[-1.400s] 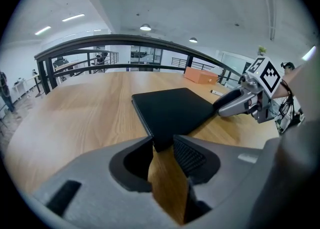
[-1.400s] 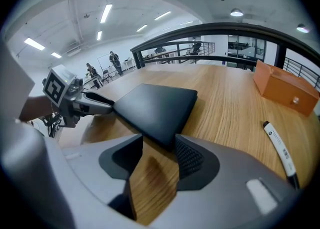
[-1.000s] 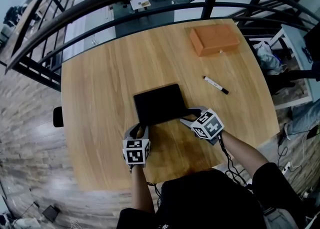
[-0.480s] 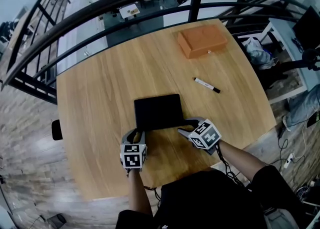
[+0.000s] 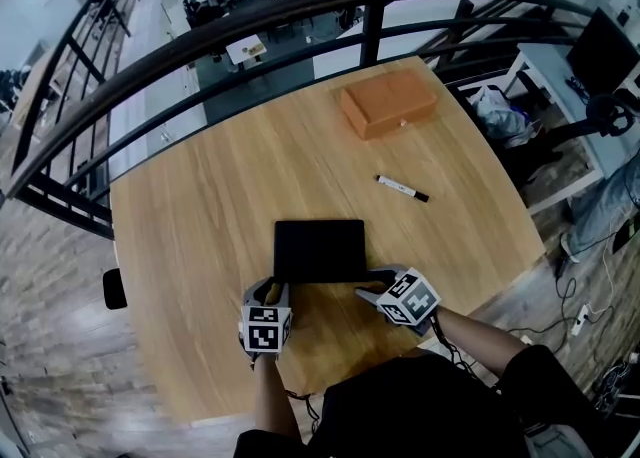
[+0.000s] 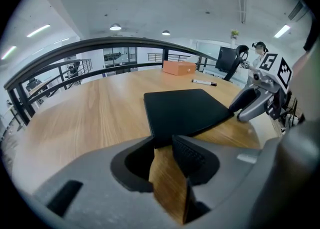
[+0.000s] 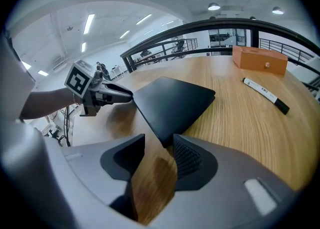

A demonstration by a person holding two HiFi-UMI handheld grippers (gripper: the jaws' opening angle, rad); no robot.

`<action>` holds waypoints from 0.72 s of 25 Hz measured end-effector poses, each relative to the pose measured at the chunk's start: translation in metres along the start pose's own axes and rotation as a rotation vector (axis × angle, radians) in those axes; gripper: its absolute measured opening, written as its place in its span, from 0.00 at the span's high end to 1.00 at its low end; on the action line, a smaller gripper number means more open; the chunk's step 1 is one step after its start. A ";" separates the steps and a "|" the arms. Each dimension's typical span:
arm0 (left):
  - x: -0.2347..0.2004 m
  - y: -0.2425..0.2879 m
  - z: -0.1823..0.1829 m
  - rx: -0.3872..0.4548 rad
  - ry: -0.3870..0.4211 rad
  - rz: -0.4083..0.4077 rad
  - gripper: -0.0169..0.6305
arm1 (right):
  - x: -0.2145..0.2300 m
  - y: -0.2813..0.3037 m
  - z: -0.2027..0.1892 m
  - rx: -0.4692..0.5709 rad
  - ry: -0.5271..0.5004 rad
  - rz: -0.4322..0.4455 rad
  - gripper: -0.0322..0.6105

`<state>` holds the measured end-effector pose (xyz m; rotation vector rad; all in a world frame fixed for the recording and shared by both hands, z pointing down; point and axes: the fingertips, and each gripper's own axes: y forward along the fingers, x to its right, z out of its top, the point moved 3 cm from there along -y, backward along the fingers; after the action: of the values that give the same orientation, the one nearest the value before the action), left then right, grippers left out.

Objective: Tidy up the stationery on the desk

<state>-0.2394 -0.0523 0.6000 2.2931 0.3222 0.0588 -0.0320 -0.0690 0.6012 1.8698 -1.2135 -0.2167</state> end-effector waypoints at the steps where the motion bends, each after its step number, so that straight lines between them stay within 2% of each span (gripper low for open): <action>1: 0.000 0.000 0.001 0.001 0.007 -0.003 0.81 | -0.001 -0.001 -0.001 -0.002 0.001 0.000 0.65; 14: 0.003 0.001 0.007 0.006 0.062 -0.027 0.82 | -0.019 -0.010 -0.017 0.003 0.025 0.019 0.66; 16: 0.000 0.001 0.006 0.023 0.032 -0.033 0.82 | -0.018 -0.009 -0.017 0.011 0.023 0.026 0.67; 18: 0.000 0.001 0.004 0.043 -0.033 -0.038 0.81 | -0.017 -0.013 -0.017 0.013 0.025 0.041 0.67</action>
<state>-0.2382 -0.0562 0.5980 2.3271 0.3523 -0.0050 -0.0228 -0.0442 0.5971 1.8513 -1.2381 -0.1631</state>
